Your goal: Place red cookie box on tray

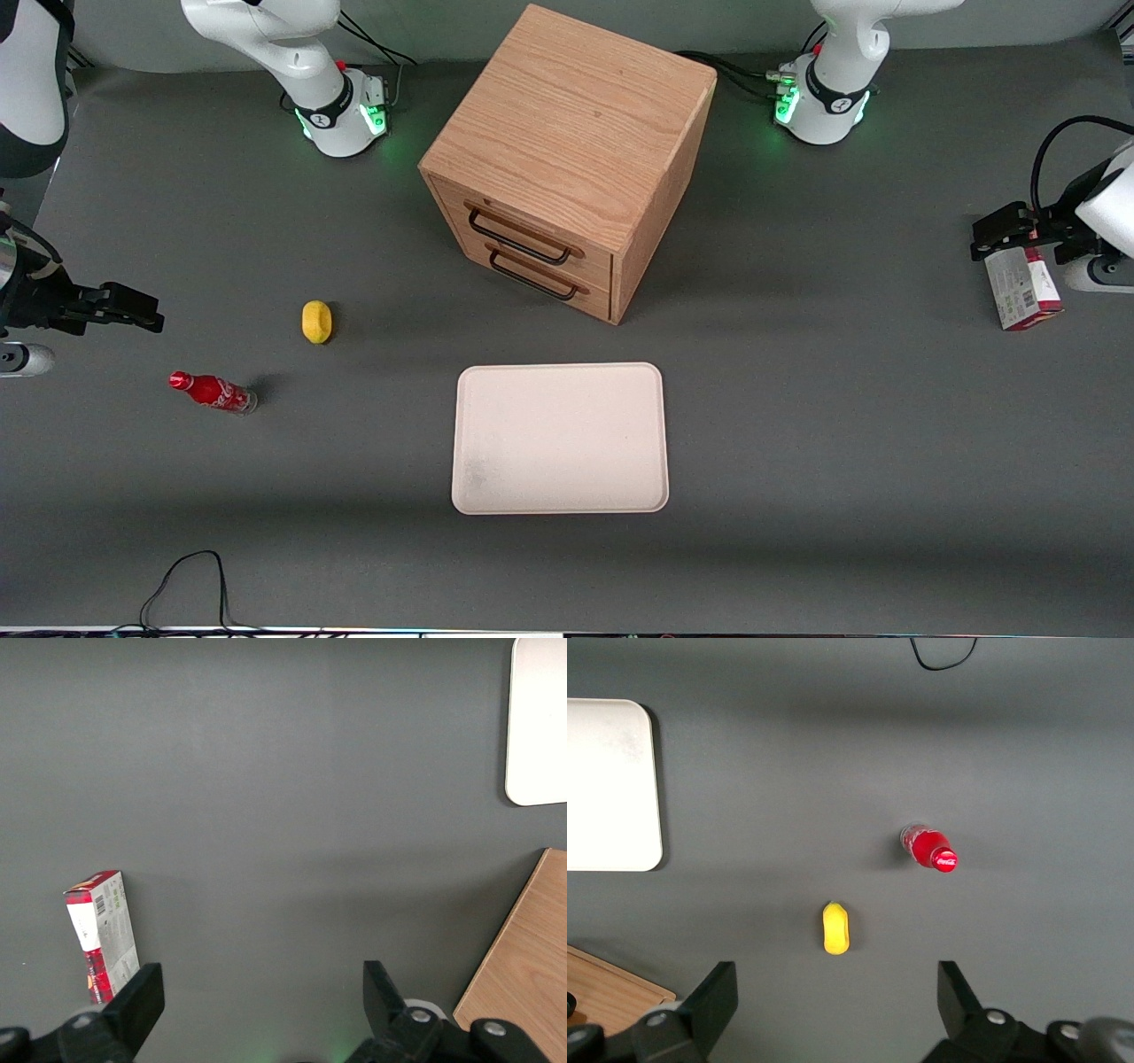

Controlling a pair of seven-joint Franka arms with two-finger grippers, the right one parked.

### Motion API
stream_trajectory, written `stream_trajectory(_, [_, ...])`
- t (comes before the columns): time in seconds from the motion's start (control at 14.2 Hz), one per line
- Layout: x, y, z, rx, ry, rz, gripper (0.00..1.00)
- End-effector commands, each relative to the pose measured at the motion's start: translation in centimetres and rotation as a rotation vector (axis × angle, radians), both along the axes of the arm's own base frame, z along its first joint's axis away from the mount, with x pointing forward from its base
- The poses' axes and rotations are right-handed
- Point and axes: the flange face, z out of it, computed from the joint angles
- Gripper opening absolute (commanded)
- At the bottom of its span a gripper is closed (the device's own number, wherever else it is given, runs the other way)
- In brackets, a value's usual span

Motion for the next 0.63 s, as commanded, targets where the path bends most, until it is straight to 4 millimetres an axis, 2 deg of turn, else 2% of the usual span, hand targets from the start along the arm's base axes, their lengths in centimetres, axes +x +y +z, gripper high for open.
stream_trajectory(0.0, [-0.04, -0.19, 0.22, -0.005, 0.005, 0.018, 1.0])
stream_trajectory(0.56, [-0.43, 0.11, -0.32, -0.001, 0.019, 0.01, 1.0])
